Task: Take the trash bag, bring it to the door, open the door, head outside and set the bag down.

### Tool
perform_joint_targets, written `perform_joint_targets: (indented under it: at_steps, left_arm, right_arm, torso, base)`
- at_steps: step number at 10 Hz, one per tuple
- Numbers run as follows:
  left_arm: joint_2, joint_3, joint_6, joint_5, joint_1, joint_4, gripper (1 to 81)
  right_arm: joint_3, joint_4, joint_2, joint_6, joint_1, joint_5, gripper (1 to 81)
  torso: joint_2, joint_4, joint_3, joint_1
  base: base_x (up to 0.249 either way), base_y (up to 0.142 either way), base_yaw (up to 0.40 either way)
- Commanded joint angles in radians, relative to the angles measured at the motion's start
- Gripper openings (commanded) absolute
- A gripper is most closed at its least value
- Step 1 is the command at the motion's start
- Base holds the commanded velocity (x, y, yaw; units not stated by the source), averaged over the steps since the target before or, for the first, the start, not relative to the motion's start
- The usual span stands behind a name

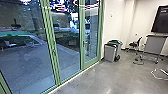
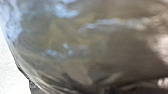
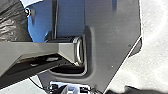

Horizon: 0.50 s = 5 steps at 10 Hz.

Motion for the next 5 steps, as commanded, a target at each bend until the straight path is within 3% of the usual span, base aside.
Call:
perform_joint_targets:
  at_steps: [1, 5]
  left_arm:
    - [-0.004, -0.002, 0.006, 0.08, -0.06, 0.0, 1.0]
    - [-0.004, -0.002, 0.006, 0.08, -0.06, 0.0, 1.0]
  right_arm:
    - [0.001, -0.003, -0.003, -0.004, 0.053, -0.066, 81.1]
    - [0.001, -0.003, -0.003, -0.004, 0.053, -0.066, 81.1]
  torso:
    - [0.0, 0.0, 0.0, 0.0]
    - [0.0, 0.0, 0.0, 0.0]
  base:
    - [0.152, -0.072, 0.0]
    - [0.149, -0.067, 0.0]
